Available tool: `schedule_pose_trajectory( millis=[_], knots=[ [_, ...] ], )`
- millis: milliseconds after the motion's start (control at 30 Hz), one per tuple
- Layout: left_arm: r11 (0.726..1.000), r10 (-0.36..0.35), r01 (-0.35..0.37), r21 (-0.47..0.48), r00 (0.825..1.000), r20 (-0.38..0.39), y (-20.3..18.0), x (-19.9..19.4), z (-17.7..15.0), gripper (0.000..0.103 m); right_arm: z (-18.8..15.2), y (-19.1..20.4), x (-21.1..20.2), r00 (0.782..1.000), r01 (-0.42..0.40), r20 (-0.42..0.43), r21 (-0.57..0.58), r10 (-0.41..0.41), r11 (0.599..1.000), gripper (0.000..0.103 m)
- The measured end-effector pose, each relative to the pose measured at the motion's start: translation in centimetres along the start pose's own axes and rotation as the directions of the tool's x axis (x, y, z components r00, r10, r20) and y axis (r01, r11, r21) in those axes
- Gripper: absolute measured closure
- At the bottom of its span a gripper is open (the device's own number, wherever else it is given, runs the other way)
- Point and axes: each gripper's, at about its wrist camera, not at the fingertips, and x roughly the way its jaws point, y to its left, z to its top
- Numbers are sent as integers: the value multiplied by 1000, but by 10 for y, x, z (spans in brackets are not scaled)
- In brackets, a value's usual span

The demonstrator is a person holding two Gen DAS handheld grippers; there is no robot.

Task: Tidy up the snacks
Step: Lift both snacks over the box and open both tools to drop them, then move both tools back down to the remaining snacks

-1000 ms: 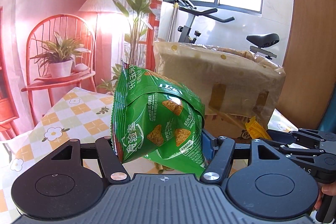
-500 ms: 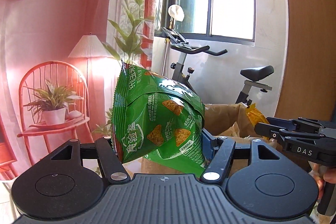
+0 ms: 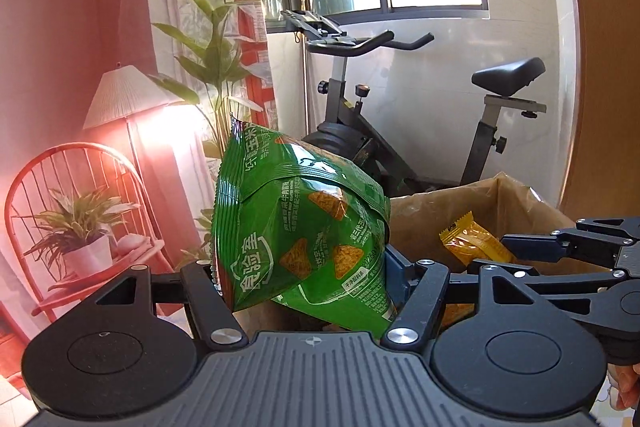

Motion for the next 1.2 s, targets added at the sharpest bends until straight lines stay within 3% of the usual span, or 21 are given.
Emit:
schedule_pose_trajectory(
  millis=[200,533,767,1000,1200],
  knots=[
    [1000,-1,1,8,1000,-18,12,-3,-13,26,-5,0,-7,1000,-16,-8,-11,16,1000,59],
    [993,-83,78,-93,995,-50,56,-56,-36,26,-17,21,-49,995,-94,14,-31,94,995,59],
    [988,-82,60,-145,985,-149,100,-101,-75,26,-32,31,-77,984,-179,4,-42,179,983,58],
    [990,-51,23,-141,979,-197,131,-126,-110,27,-64,40,-93,971,-237,-25,-26,236,971,58],
    [992,-68,42,-116,971,-227,122,-115,-136,27,-111,57,-81,960,-264,-110,-62,257,962,58]
  ],
)
